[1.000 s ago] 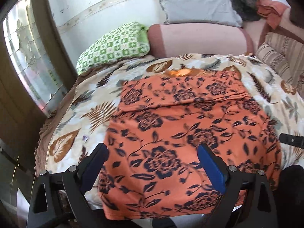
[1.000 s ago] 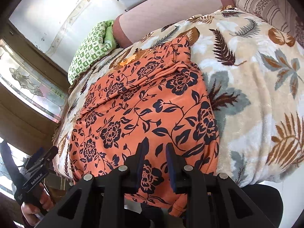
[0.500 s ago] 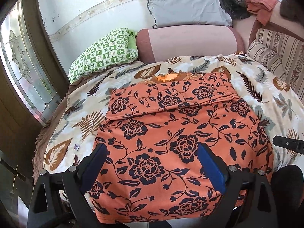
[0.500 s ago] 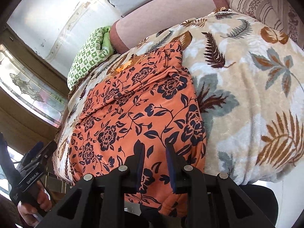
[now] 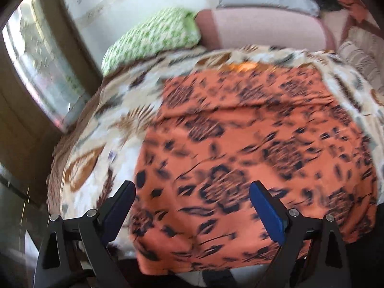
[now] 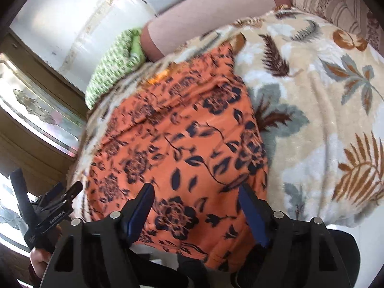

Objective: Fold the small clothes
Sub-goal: 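Grasp the hem with both grippers and lift it toward the neckline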

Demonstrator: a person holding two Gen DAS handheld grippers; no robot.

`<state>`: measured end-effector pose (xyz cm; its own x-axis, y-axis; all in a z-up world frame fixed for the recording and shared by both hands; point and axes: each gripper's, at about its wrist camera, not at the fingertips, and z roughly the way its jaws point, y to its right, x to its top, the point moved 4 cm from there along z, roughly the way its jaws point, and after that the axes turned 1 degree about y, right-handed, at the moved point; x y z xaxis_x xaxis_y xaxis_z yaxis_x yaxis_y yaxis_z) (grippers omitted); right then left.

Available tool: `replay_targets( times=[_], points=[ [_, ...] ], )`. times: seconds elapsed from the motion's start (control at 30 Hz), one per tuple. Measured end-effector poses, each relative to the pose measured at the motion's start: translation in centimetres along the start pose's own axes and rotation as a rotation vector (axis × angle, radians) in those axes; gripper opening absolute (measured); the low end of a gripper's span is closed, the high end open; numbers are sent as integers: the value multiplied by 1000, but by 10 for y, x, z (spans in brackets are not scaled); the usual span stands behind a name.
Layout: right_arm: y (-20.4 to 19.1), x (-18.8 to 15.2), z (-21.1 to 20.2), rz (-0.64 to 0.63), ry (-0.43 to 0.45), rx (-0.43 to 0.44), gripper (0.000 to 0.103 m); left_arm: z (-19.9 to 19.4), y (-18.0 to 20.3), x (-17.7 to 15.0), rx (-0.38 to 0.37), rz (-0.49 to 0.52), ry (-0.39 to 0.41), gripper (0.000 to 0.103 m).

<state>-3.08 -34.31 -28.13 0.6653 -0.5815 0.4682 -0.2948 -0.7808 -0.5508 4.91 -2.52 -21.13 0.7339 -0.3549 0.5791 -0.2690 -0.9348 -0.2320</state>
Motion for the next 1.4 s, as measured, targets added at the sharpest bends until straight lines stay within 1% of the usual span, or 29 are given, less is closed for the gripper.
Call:
replay_targets(
  times=[0.1,0.17,0.23,0.33,0.47,0.53,0.6,0.63,0.67,0.7,0.73,0.77,0.8,0.83,0.87,0.9,0.93,0.97,1.0,1.07,1.13,1.17,1.2,1.23,1.27,1.3,1.33,1.37,1.4],
  points=[
    [13,-3,-1,34,-16,-11,76,22,-36,-14,31,-72,-79,96],
    [26,-4,-1,73,-36,-39,76,37,-59,-24,32,-132,-140,96],
    [37,-6,1,108,-62,-50,76,51,-79,-36,9,-200,-208,96],
    [47,-12,10,154,-111,-40,76,64,-95,-51,-38,-274,-276,96],
    [47,-24,28,197,-187,-9,76,73,-103,-63,-95,-332,-308,96],
    [49,-33,41,222,-223,-22,75,76,-105,-69,-117,-349,-315,95],
    [48,-39,51,230,-240,-50,73,76,-108,-72,-133,-350,-308,87],
    [46,-41,54,209,-240,-75,68,77,-109,-73,-133,-343,-311,75],
    [41,-43,55,164,-243,-124,65,78,-111,-75,-138,-337,-314,66],
    [39,-45,55,131,-247,-157,58,78,-113,-76,-152,-334,-316,63],
    [38,-46,55,109,-251,-176,47,78,-115,-77,-161,-334,-318,60],
    [37,-46,54,76,-259,-198,37,77,-117,-79,-165,-334,-319,60],
    [38,-47,52,56,-264,-201,32,77,-119,-81,-165,-334,-321,60],
    [38,-47,50,49,-266,-192,21,77,-122,-84,-161,-336,-327,60],
    [38,-47,48,39,-267,-176,17,77,-126,-86,-163,-339,-334,60],
    [37,-46,46,35,-265,-160,16,79,-126,-86,-169,-337,-341,61],
    [36,-45,43,36,-261,-145,14,80,-126,-88,-179,-332,-355,65],
    [37,-43,41,41,-259,-136,13,82,-127,-90,-174,-331,-368,73],
    [35,-42,40,47,-257,-119,13,83,-127,-92,-167,-330,-375,76],
    [27,-37,37,73,-247,-50,12,87,-123,-96,-181,-294,-385,77],
    [21,-31,31,90,-230,-7,12,90,-115,-100,-182,-230,-398,77],
    [18,-26,25,108,-209,41,12,91,-114,-104,-179,-211,-403,77],
    [17,-23,22,121,-197,70,11,91,-112,-105,-190,-212,-408,77],
    [16,-18,14,145,-175,117,11,93,-112,-108,-216,-223,-414,74],
    [16,-14,9,159,-161,142,11,94,-113,-111,-241,-237,-419,66],
    [16,-9,6,172,-148,165,11,95,-113,-113,-278,-257,-425,61],
    [16,-5,1,189,-134,192,11,96,-114,-114,-300,-271,-426,53],
    [17,0,-5,210,-120,228,11,95,-113,-114,-311,-270,-419,44],
    [16,4,-9,225,-107,256,11,94,-113,-113,-317,-259,-409,38]
  ],
)
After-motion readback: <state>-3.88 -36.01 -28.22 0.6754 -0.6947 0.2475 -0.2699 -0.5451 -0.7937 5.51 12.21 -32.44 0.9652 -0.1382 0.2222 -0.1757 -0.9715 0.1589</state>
